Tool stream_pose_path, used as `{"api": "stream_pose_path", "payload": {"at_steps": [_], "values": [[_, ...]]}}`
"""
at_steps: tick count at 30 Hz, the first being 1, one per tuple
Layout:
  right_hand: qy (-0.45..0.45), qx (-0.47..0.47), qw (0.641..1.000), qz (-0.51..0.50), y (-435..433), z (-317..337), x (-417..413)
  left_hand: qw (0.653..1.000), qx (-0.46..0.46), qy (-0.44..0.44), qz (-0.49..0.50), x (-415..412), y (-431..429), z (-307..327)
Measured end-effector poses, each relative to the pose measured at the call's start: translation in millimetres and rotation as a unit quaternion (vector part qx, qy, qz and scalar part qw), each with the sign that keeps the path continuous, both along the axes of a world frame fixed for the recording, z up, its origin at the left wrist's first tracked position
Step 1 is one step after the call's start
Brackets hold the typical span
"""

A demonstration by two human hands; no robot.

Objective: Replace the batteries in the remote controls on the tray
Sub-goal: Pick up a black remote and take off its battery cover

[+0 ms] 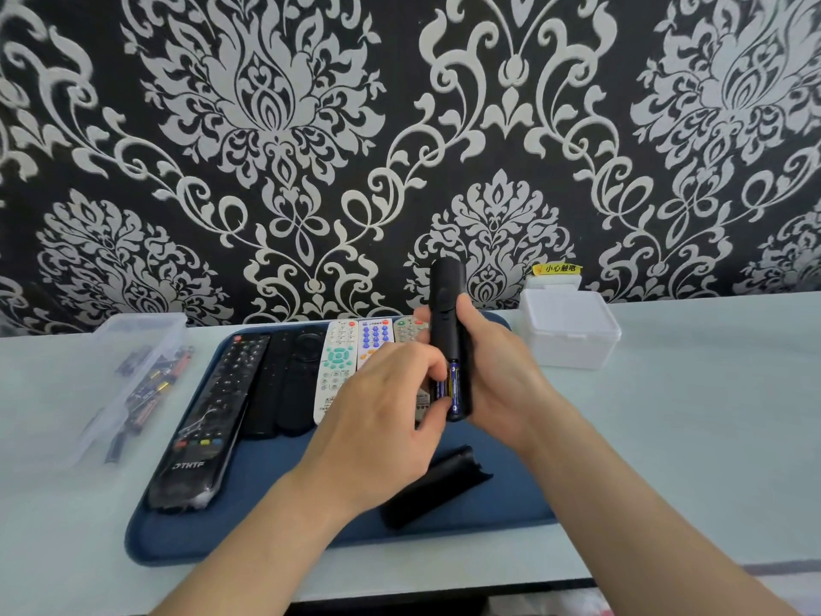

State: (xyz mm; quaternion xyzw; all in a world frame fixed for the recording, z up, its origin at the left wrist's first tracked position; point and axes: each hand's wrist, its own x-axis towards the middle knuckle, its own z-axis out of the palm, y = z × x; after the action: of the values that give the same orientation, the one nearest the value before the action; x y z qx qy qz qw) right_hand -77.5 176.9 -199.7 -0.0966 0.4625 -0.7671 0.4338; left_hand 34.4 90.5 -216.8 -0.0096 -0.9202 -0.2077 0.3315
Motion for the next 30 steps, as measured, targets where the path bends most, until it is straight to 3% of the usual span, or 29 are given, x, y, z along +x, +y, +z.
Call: {"api": "stream_pose_path", "payload": {"at_steps": [11, 22, 30], "values": [[0.021, -0.019, 0.999, -0.035, 4.7, 2.1, -0.4, 0.999, -0.029, 0.018, 0.035, -4.3, 6.8, -3.2], [0.057, -0.006, 0.998, -0.027, 2.7, 1.1, 3.3, 0.983, 0.182, -0.008, 0.023, -9.5, 7.2, 6.3], [0.095, 0.025, 0.995, -0.006, 1.3, -3.3, 3.8, 0.965, 0.261, -0.013, 0.018, -9.3, 8.1, 10.9]]}}
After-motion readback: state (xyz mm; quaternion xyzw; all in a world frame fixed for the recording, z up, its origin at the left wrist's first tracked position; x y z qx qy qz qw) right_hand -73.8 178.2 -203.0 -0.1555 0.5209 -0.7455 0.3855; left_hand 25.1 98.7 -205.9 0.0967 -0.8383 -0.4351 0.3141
